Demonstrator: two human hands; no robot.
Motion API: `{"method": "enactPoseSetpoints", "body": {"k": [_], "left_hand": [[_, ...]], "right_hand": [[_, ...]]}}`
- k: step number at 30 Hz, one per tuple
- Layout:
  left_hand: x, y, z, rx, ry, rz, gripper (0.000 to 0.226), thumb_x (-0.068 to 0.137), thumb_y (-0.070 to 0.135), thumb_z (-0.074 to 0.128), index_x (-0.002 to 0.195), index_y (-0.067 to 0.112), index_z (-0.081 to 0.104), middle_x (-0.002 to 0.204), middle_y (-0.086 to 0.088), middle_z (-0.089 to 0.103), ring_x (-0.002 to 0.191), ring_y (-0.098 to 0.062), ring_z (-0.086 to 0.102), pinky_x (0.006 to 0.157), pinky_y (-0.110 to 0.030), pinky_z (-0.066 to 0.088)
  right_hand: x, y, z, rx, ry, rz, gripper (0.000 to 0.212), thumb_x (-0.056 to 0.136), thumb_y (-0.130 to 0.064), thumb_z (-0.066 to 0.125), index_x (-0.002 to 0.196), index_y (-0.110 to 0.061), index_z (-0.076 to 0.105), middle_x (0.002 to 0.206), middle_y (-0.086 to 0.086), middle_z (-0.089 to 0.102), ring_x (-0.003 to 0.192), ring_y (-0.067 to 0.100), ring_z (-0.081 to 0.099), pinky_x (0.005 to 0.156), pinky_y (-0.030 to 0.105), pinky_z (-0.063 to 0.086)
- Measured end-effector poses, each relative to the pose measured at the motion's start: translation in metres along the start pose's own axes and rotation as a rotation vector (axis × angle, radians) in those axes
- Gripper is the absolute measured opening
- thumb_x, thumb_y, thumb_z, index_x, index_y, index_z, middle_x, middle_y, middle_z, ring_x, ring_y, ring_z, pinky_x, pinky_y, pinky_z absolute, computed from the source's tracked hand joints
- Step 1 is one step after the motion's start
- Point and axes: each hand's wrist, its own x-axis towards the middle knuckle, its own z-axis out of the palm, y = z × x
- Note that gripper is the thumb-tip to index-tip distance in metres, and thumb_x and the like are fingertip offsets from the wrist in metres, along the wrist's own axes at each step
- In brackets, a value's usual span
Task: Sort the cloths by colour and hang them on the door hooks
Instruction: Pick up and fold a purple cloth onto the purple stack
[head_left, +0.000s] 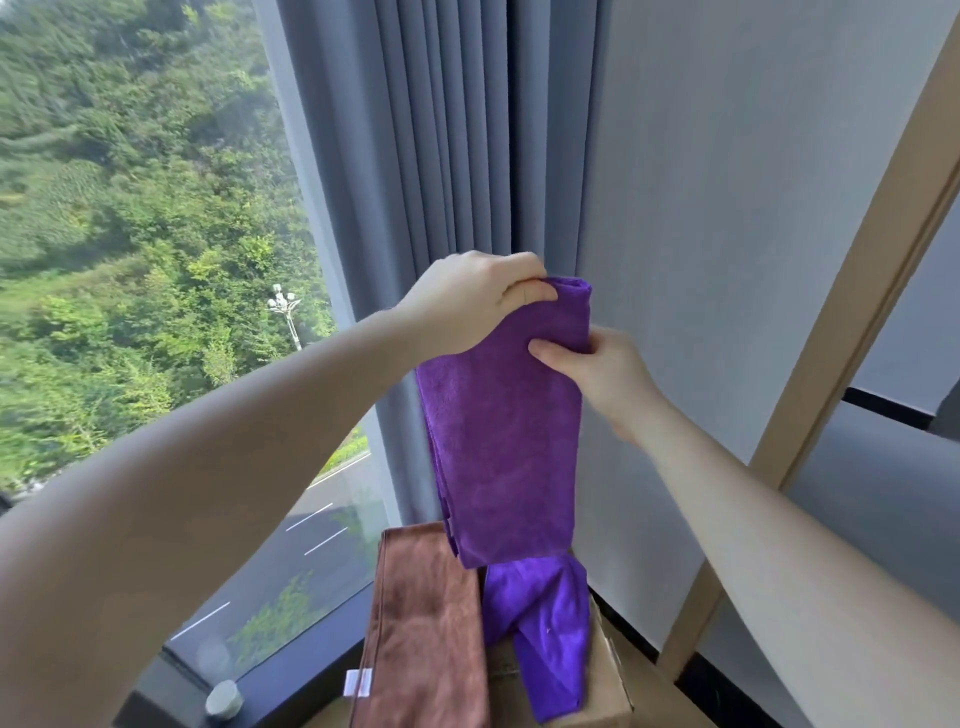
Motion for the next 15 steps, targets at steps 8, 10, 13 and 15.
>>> {"method": "enactPoseSetpoints", "body": {"k": [8, 10, 13, 15], "left_hand": [[-0.068, -0.037, 0.003, 0.151, -0.44, -0.217, 0.068, 0.071, 0.055, 0.081, 0.129, 0.037, 0.048, 0.098, 0.011, 0.063, 0.087, -0.023, 0.06, 0.08, -0.038, 0.053], [-0.088, -0.045, 0.015, 0.189, -0.475, -0.272, 0.03, 0.077, 0.044, 0.077, 0.092, 0.031, 0.056, 0.083, 0.008, 0.061, 0.083, -0.025, 0.06, 0.076, -0.039, 0.055], [-0.117, -0.056, 0.029, 0.057, -0.368, -0.364, 0.031, 0.083, 0.027, 0.072, 0.067, 0.023, 0.046, 0.066, 0.005, 0.052, 0.069, -0.025, 0.051, 0.06, -0.032, 0.043], [-0.137, -0.059, 0.038, -0.187, -0.207, -0.445, 0.021, 0.084, 0.018, 0.072, 0.071, 0.016, 0.055, 0.064, 0.002, 0.052, 0.063, -0.018, 0.046, 0.057, -0.031, 0.036]], "right_hand": [[-0.011, 0.029, 0.032, -0.068, -0.03, 0.034, 0.006, 0.087, -0.022, 0.081, 0.09, -0.027, 0.08, 0.091, -0.003, 0.08, 0.086, 0.016, 0.075, 0.086, 0.043, 0.062], [-0.021, 0.043, 0.035, -0.07, -0.034, 0.057, 0.008, 0.088, -0.02, 0.08, 0.089, -0.028, 0.08, 0.09, -0.006, 0.079, 0.083, 0.012, 0.073, 0.086, 0.041, 0.061], [-0.035, 0.06, 0.039, -0.051, -0.018, 0.097, 0.01, 0.088, -0.018, 0.08, 0.086, -0.028, 0.079, 0.086, -0.008, 0.078, 0.078, 0.007, 0.07, 0.081, 0.037, 0.06], [-0.043, 0.067, 0.041, -0.017, 0.014, 0.106, 0.009, 0.087, -0.018, 0.081, 0.084, -0.026, 0.079, 0.086, -0.009, 0.078, 0.077, 0.007, 0.069, 0.08, 0.035, 0.058]]}}
